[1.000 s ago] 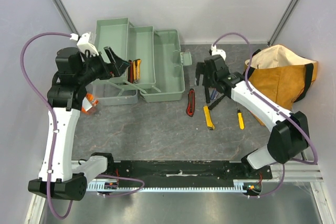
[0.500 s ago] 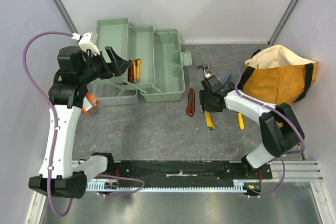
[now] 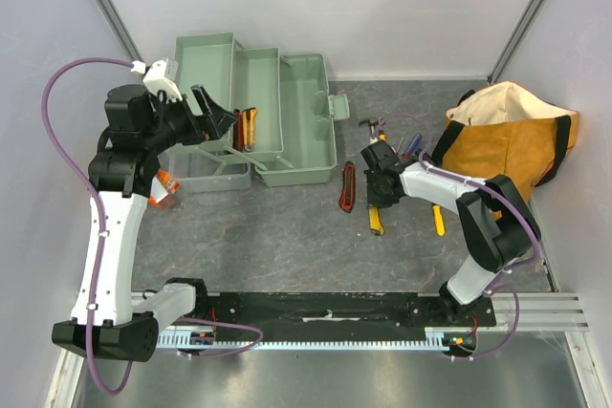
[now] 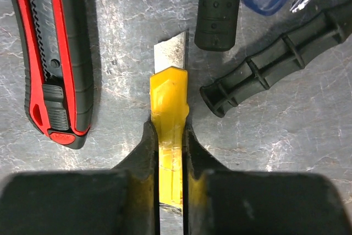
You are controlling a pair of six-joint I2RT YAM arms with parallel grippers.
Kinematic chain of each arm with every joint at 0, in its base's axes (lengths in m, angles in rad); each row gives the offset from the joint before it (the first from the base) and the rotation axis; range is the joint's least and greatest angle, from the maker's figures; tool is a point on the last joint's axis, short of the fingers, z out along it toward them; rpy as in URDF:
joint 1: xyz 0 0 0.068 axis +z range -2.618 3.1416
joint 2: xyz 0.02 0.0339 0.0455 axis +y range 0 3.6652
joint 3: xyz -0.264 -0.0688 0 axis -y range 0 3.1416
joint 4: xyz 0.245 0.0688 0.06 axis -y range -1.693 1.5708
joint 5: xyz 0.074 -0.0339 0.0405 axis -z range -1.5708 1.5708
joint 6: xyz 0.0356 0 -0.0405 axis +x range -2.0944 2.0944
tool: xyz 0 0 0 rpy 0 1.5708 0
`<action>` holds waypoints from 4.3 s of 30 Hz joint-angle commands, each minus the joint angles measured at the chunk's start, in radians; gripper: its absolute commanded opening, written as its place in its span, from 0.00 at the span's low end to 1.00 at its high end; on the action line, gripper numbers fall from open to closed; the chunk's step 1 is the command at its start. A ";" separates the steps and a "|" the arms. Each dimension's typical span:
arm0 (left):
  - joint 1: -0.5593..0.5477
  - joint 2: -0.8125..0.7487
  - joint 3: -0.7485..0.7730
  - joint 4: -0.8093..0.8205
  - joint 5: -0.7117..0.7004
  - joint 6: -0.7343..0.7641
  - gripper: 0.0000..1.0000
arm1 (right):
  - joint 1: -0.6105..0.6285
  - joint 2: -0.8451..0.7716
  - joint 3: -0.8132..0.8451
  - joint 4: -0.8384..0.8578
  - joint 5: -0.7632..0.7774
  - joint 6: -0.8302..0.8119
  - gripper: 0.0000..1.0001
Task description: Pack the tool kit
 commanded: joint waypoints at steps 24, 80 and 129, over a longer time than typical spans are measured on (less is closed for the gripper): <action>-0.004 -0.031 0.037 -0.009 -0.035 0.037 0.89 | 0.063 0.119 0.794 0.200 -0.151 0.111 0.00; -0.005 0.063 0.101 0.015 -0.041 0.042 0.88 | 0.118 0.713 1.066 0.128 -0.121 -0.335 0.76; -0.005 0.051 0.100 0.000 -0.090 0.089 0.89 | 0.115 0.562 0.954 0.386 0.066 -0.148 0.05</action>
